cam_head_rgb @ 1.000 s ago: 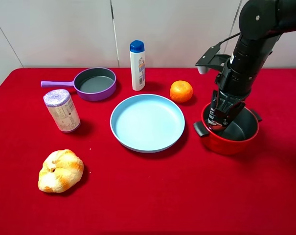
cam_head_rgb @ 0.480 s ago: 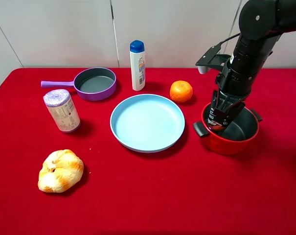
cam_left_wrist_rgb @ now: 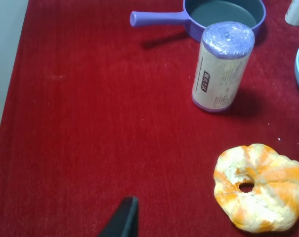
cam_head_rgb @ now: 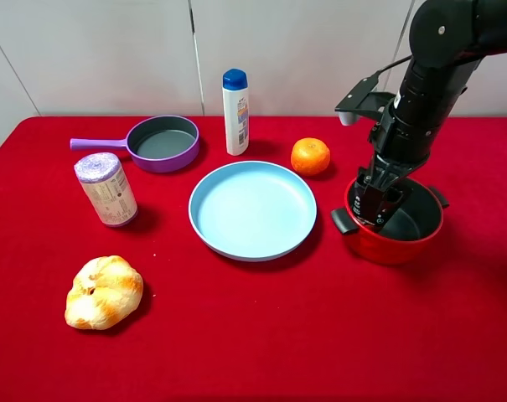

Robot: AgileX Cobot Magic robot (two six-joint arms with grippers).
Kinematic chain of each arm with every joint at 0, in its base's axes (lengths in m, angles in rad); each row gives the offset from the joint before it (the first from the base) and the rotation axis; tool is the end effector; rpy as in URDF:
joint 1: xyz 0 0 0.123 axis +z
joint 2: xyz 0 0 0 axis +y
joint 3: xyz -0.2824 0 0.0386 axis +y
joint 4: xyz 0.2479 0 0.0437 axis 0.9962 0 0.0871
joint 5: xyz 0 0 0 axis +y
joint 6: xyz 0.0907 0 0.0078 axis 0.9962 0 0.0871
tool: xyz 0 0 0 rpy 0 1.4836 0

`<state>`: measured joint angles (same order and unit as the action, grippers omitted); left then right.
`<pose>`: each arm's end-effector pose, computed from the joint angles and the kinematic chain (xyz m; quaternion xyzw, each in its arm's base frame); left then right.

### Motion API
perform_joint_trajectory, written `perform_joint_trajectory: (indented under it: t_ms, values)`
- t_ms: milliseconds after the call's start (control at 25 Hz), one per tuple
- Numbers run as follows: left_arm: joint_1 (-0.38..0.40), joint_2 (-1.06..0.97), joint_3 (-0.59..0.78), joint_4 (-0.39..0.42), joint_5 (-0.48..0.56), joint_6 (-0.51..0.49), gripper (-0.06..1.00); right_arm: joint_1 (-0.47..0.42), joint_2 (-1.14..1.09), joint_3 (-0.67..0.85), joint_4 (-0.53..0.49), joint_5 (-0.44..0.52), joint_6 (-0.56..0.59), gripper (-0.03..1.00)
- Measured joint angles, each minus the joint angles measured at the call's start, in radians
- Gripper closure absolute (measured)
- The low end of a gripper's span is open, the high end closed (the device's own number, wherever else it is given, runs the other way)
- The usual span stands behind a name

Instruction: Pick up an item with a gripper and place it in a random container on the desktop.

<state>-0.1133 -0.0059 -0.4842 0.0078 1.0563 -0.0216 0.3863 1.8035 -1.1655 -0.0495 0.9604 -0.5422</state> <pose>-0.0037 0.0010 0.2731 0.0390 0.8538 -0.0311 0.5183 0.3100 0.1221 0.1855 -0.4596 0.8874 -0.0230 0.0281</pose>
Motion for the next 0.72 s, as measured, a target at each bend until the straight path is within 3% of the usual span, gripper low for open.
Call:
perform_joint_trajectory:
  t_ms: [720]
  values:
    - [0.000,0.000,0.000,0.000,0.000,0.000,-0.05,0.000,-0.078,0.000,-0.002,0.020,0.057,0.27]
